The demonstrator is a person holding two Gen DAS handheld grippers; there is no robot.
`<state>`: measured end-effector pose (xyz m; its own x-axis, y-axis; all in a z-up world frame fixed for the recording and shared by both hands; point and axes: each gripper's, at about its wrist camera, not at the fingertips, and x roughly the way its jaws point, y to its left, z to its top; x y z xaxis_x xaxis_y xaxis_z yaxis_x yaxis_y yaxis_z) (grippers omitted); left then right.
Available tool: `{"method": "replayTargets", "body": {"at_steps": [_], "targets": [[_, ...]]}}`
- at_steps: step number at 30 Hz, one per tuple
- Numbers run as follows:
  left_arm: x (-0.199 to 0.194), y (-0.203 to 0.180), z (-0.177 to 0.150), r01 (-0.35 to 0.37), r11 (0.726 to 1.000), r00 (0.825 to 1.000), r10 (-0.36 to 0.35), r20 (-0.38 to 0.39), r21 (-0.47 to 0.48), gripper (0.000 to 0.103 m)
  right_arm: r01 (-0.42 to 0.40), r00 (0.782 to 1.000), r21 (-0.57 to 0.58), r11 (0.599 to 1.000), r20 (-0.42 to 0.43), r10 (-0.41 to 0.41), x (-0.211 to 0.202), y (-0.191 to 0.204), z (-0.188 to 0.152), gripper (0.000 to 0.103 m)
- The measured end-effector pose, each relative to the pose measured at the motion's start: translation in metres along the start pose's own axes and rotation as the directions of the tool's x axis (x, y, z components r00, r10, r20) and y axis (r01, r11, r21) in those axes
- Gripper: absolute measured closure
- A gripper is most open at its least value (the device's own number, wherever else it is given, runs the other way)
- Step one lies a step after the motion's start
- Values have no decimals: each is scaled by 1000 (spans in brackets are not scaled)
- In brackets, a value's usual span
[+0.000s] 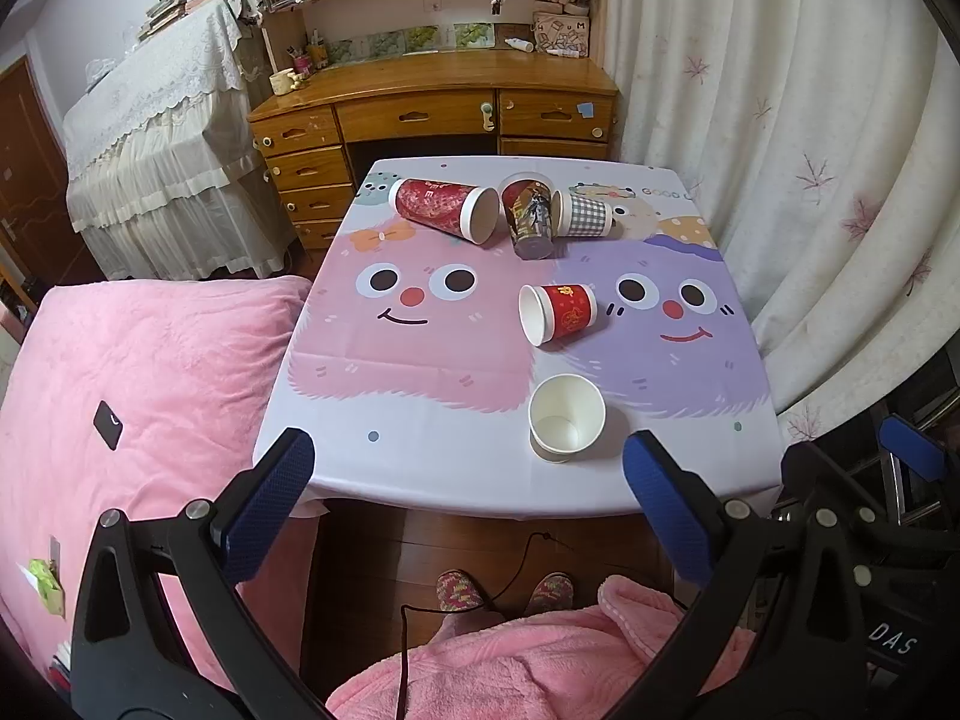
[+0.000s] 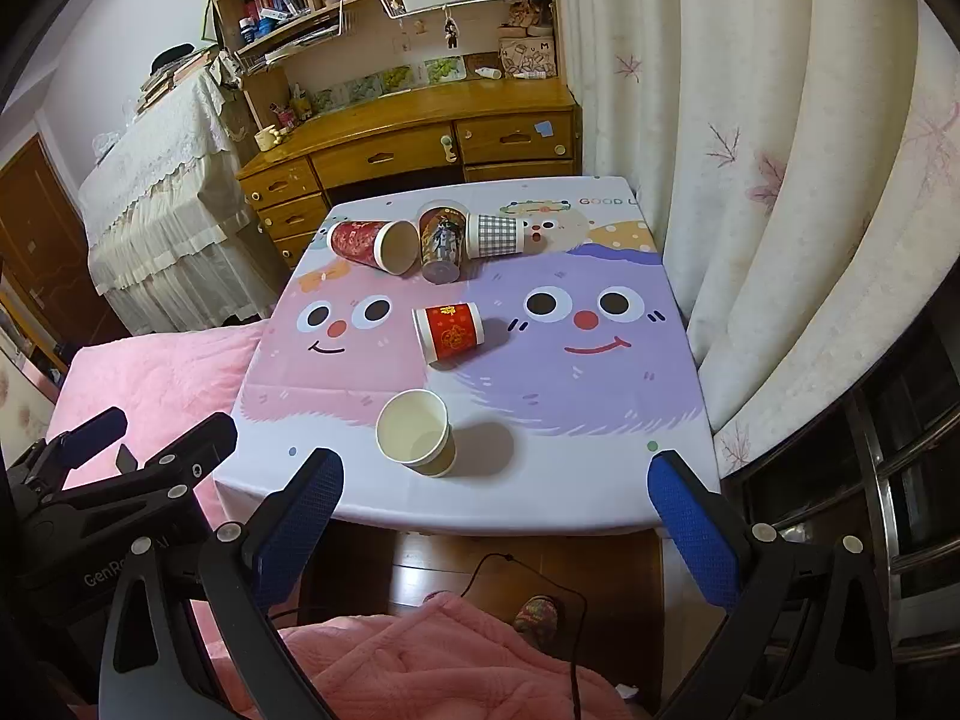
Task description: Flip cup upright
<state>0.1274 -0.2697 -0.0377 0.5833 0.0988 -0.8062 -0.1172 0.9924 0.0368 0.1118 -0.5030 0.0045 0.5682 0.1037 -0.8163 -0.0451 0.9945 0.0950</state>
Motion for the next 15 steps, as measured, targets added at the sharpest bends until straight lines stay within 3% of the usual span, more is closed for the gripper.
{"method": "replayTargets", "body": {"at_steps": [15], "targets": [[3, -2, 0, 2, 1000, 1000, -2, -2, 0, 1, 4, 1000, 4, 1000, -15, -4, 4, -1, -2, 0]]}}
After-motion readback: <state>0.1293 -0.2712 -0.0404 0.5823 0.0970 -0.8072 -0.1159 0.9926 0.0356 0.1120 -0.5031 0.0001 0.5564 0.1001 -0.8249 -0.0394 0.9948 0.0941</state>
